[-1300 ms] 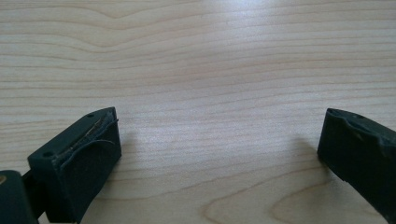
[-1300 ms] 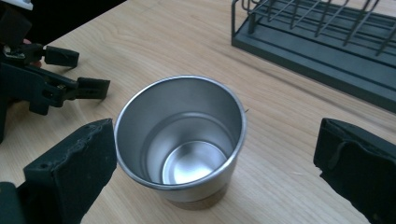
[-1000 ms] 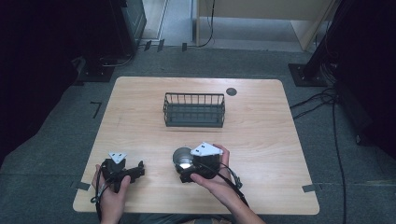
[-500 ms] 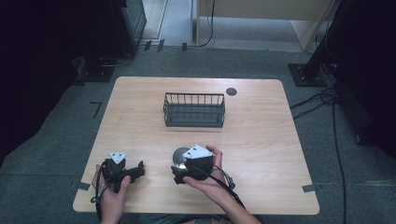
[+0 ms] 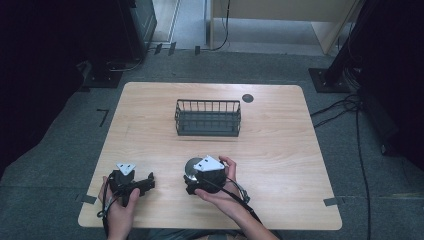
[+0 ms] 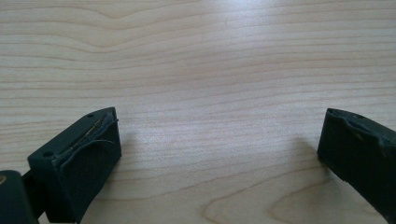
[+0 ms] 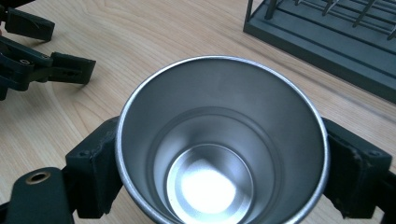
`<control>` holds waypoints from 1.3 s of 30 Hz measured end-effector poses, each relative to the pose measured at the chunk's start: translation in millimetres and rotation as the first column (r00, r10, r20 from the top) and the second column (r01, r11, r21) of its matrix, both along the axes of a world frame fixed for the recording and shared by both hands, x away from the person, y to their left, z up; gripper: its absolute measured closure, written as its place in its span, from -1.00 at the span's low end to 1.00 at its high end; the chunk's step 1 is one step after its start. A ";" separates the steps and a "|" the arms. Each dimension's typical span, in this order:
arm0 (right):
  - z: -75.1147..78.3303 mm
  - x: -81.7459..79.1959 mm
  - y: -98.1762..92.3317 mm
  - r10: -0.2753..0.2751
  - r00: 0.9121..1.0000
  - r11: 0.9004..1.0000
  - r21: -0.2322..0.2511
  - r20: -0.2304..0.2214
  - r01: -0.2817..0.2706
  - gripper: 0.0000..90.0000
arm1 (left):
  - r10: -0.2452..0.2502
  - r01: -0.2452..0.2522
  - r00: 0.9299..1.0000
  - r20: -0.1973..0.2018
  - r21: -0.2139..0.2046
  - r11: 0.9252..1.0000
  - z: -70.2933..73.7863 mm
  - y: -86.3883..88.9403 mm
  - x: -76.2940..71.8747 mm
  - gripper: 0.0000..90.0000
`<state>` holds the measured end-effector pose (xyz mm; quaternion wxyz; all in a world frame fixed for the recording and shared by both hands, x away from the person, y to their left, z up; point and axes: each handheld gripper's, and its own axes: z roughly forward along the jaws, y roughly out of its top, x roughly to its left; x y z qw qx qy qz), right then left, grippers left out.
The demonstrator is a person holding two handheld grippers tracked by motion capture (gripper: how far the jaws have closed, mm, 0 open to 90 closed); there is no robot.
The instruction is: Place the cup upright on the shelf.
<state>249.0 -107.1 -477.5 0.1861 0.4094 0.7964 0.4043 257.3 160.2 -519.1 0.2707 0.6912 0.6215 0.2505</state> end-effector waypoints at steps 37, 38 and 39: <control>38.7 22.3 -33.4 -0.095 0.994 0.995 0.014 0.058 0.094 -0.71 | 0.000 0.000 1.000 -0.001 0.001 1.000 0.1 0.0 0.0 -1.00; 40.0 23.4 -34.3 -0.099 0.993 0.995 0.015 0.058 0.098 -0.70 | 0.000 0.000 1.000 0.000 0.000 1.000 0.0 0.0 0.0 -1.00; 41.2 24.6 -35.1 -0.105 0.993 0.995 0.013 0.062 0.104 -0.70 | 0.001 -0.001 1.000 0.001 -0.001 1.000 -0.1 -0.1 0.0 -1.00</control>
